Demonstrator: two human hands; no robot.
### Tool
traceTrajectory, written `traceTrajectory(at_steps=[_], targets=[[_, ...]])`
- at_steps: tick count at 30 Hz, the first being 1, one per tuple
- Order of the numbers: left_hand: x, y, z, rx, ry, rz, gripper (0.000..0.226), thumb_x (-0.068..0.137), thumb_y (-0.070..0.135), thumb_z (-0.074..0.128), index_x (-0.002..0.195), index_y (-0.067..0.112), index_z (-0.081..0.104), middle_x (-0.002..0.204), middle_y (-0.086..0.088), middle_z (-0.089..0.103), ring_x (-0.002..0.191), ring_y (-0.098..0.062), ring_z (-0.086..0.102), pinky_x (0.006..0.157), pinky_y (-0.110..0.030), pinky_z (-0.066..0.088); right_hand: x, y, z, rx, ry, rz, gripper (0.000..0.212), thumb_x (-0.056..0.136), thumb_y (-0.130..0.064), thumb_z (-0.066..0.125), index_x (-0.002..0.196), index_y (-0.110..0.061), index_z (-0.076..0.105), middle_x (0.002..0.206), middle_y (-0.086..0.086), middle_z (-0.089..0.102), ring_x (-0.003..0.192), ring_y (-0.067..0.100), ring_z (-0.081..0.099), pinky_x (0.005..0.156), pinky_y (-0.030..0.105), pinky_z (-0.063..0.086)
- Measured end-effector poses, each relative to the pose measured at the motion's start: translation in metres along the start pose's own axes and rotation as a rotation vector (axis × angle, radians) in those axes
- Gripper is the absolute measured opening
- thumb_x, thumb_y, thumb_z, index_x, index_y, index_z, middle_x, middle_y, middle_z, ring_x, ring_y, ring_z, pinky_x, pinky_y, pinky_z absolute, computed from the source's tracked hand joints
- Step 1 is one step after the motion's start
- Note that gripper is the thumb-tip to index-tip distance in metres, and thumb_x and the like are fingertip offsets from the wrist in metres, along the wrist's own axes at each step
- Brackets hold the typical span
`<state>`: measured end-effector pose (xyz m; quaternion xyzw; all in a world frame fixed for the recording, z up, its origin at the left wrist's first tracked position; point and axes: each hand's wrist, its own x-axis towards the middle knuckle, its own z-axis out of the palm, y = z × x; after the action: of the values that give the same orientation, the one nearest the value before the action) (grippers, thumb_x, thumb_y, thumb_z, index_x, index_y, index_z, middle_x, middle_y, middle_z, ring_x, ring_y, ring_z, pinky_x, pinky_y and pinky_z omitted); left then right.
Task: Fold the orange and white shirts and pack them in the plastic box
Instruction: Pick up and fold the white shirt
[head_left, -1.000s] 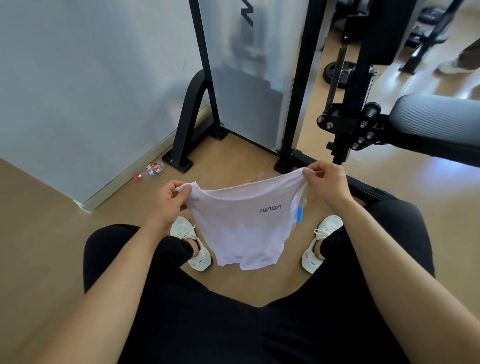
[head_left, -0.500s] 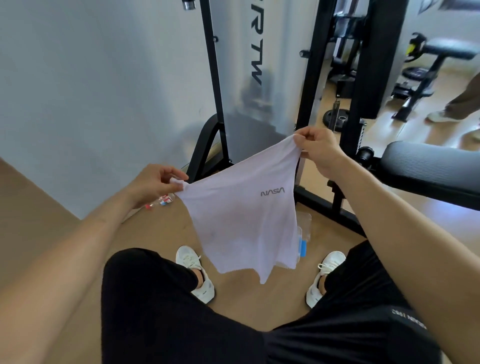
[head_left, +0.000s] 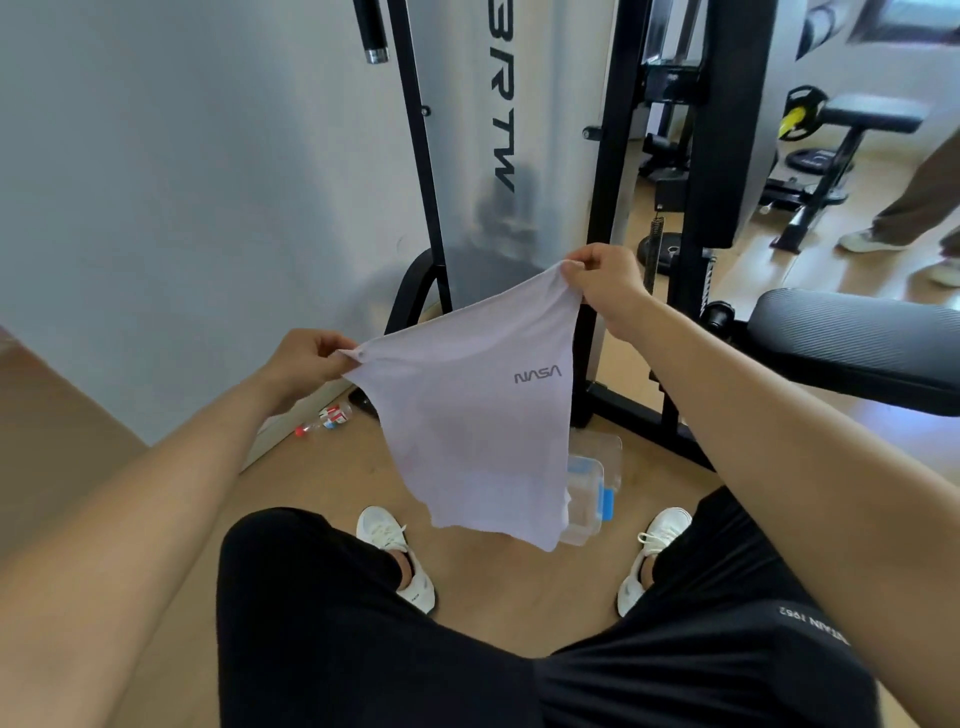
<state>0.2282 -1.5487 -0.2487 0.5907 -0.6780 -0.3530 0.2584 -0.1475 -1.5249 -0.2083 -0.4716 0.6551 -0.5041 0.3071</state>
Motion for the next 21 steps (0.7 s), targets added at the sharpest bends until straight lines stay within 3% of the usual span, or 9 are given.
traceTrajectory(at_steps=[4, 7, 10, 13, 18, 21], targets=[[0.005, 0.011, -0.002, -0.105, 0.048, -0.011, 0.013, 0.08, 0.007, 0.081, 0.09, 0.004, 0.073, 0.084, -0.008, 0.068, 0.079, -0.016, 0.062, 0.08, -0.028, 0.052, 0.001, -0.003, -0.008, 0.041, 0.008, -0.034, 0.01, 0.091, -0.013, 0.071, 0.1, -0.01, 0.072, 0.092, 0.001, 0.066, 0.093, 0.018, 0.065, 0.094, 0.037, 0.058], [0.005, 0.019, -0.01, -0.424, -0.041, -0.049, 0.014, 0.086, 0.006, 0.074, 0.099, 0.003, 0.071, 0.092, -0.006, 0.073, 0.087, -0.016, 0.07, 0.084, -0.026, 0.059, 0.004, 0.0, -0.015, 0.137, 0.06, -0.049, 0.005, 0.093, -0.014, 0.07, 0.095, -0.018, 0.071, 0.096, 0.005, 0.07, 0.095, 0.02, 0.068, 0.093, 0.038, 0.059], [0.004, 0.021, -0.008, -0.484, -0.088, -0.099, 0.024, 0.088, 0.019, 0.072, 0.105, 0.002, 0.072, 0.101, -0.007, 0.076, 0.09, -0.014, 0.074, 0.081, -0.024, 0.061, 0.003, 0.014, -0.015, -0.023, 0.023, -0.019, 0.003, 0.094, -0.014, 0.068, 0.091, -0.016, 0.069, 0.101, 0.013, 0.071, 0.099, 0.03, 0.069, 0.09, 0.046, 0.06], [0.007, 0.018, 0.001, -0.536, 0.044, -0.148, 0.019, 0.091, 0.022, 0.071, 0.097, 0.004, 0.071, 0.099, -0.009, 0.073, 0.085, -0.016, 0.072, 0.082, -0.027, 0.061, 0.002, 0.023, -0.015, -0.025, 0.056, 0.025, 0.006, 0.092, -0.017, 0.07, 0.088, -0.02, 0.068, 0.099, 0.009, 0.069, 0.098, 0.028, 0.068, 0.089, 0.047, 0.06], [0.012, 0.021, 0.003, -0.663, 0.206, -0.134, 0.015, 0.09, 0.019, 0.073, 0.099, 0.007, 0.072, 0.104, -0.009, 0.072, 0.096, -0.023, 0.069, 0.084, -0.033, 0.059, 0.0, 0.019, -0.013, 0.056, 0.079, 0.036, 0.005, 0.09, -0.017, 0.074, 0.093, -0.016, 0.07, 0.098, 0.006, 0.07, 0.098, 0.026, 0.069, 0.09, 0.044, 0.06], [0.013, 0.034, 0.003, -0.649, 0.254, -0.125, 0.011, 0.089, 0.02, 0.075, 0.094, 0.011, 0.072, 0.101, -0.007, 0.071, 0.094, -0.024, 0.067, 0.078, -0.035, 0.058, -0.001, 0.01, -0.007, 0.119, 0.036, 0.034, 0.004, 0.09, -0.018, 0.073, 0.088, -0.018, 0.071, 0.097, 0.008, 0.07, 0.101, 0.031, 0.069, 0.091, 0.047, 0.059]])
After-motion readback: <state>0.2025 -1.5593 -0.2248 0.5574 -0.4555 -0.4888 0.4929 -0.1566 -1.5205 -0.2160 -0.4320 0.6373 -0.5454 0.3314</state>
